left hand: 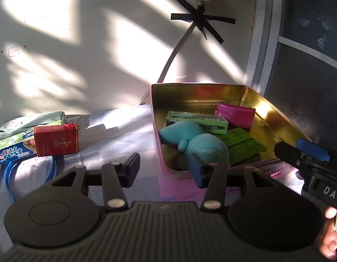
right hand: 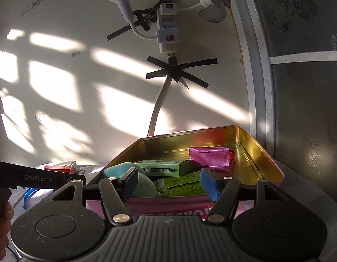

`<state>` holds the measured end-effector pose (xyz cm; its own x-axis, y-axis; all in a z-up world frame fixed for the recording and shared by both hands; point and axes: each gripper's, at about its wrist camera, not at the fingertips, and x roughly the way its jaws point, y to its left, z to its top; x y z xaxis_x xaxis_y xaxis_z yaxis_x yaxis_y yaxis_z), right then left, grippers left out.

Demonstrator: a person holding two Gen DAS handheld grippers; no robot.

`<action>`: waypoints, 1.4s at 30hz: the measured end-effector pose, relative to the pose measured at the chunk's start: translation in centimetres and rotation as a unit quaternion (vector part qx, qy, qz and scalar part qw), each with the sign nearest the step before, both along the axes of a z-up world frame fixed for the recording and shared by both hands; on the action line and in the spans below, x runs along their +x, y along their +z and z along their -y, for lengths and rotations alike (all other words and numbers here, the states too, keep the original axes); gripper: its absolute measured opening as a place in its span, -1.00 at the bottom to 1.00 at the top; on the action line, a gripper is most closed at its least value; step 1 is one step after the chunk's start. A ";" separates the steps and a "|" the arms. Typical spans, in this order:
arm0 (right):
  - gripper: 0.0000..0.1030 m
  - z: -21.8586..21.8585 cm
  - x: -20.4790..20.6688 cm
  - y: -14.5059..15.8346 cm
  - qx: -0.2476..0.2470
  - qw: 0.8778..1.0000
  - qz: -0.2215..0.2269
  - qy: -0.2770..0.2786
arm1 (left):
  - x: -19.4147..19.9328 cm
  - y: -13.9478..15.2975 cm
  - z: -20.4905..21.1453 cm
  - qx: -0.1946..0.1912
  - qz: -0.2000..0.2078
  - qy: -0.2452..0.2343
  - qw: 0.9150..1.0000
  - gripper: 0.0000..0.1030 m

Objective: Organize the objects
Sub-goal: 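Grasp the red cigarette box with the right gripper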

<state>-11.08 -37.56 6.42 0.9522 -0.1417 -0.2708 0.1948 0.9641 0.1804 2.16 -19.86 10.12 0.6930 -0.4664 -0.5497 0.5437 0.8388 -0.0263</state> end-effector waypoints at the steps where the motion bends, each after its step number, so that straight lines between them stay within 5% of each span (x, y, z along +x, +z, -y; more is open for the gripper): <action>1: 0.23 -0.3 -0.1 -0.1 0.000 1.000 -0.003 0.003 | -0.2 -0.4 -0.6 0.005 0.000 0.008 1.000 0.02; 13: 0.10 -6.7 1.2 -0.1 -0.018 0.997 -0.029 0.072 | 1.0 -3.8 -9.2 0.039 -0.017 0.112 0.993 0.07; 20: -0.02 -12.2 3.5 0.0 -0.046 0.986 -0.050 0.154 | 2.3 -5.3 -15.7 0.026 -0.012 0.178 0.984 0.09; 27: -0.26 -17.0 8.6 -1.3 -0.042 0.965 -0.096 0.239 | 5.3 -5.9 -23.1 -0.010 -0.033 0.264 0.964 0.08; 34: -0.37 -20.2 15.0 -1.6 -0.060 0.962 -0.105 0.243 | 9.2 -4.5 -24.6 -0.029 -0.034 0.268 0.962 0.06; 36: -0.28 -20.0 17.0 -1.4 -0.051 0.965 -0.097 0.238 | 10.1 -4.6 -24.7 -0.040 -0.039 0.265 0.963 0.06; 38: 0.36 -19.5 19.6 -1.1 -0.015 0.969 -0.098 0.228 | 10.5 -5.1 -24.7 -0.051 -0.042 0.263 0.962 0.06; 40: 0.72 -19.2 21.8 -1.3 0.014 0.969 -0.098 0.228 | 10.7 -5.9 -24.7 -0.058 -0.049 0.260 0.963 0.06; 42: 0.75 -19.2 23.7 -1.7 0.030 0.965 -0.101 0.239 | 10.9 -6.6 -24.8 -0.064 -0.055 0.249 0.965 0.06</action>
